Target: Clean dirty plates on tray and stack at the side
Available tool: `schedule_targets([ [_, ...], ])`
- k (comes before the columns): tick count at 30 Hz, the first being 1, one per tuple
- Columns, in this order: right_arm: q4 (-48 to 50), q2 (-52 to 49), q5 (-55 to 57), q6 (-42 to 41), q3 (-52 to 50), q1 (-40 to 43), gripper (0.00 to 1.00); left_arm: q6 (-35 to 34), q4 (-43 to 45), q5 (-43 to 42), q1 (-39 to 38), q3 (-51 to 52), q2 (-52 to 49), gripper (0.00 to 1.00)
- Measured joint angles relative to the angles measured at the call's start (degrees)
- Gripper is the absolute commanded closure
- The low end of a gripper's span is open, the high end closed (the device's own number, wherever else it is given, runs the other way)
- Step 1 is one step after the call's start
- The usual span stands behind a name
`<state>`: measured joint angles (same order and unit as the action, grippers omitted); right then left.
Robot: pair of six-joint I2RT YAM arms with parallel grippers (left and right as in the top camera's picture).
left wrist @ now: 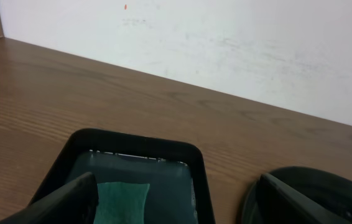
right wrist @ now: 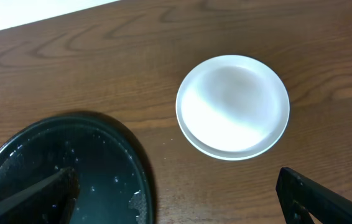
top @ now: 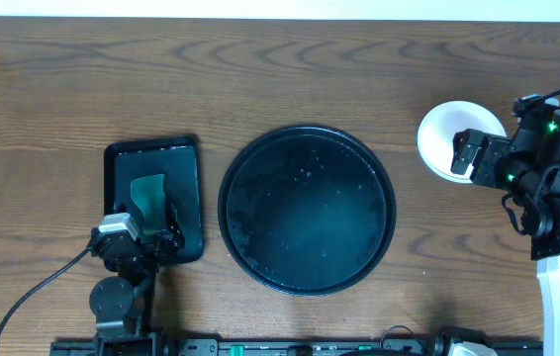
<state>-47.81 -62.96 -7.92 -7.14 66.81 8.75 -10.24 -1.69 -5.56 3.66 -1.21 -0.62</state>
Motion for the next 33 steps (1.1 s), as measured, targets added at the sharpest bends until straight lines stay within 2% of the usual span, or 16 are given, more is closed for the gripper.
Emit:
schedule_targets([
  [6, 0.0, 0.7, 0.02, 0.0, -0.04, -0.09, 0.01, 0.0, 0.0, 0.0, 0.0, 0.0, 0.0, 0.18],
  [9, 0.04, 4.24, 0.0, 0.0, -0.72, -0.85, 0.01, 0.0, 0.0, 0.04, 0.0, 0.0, 0.0, 0.18],
  [16, 0.48, 22.95, 0.04, 0.0, -8.13, -3.06, 0.01, 0.02, 0.0, 0.22, 0.0, 0.0, 0.0, 0.18],
  [21, -0.07, 38.58, 0.02, 0.0, -20.04, -6.1, 0.01, 0.17, -0.04, 0.42, 0.0, 0.0, 0.0, 0.18],
  [25, -0.74, 47.32, 0.04, 0.0, -29.7, -7.08, 0.01, 0.17, -0.02, 0.44, 0.0, 0.0, 0.0, 0.18],
  [29, 9.31, 50.77, -0.46, -0.31, -39.85, -7.28, 0.01, 0.17, -0.04, 0.42, 0.0, 0.0, 0.0, 0.18],
  [33, 28.98, 51.06, -3.04, -0.72, -49.44, -8.57, 0.01, 0.2, -0.02, 0.44, 0.0, 0.0, 0.0, 0.18],
])
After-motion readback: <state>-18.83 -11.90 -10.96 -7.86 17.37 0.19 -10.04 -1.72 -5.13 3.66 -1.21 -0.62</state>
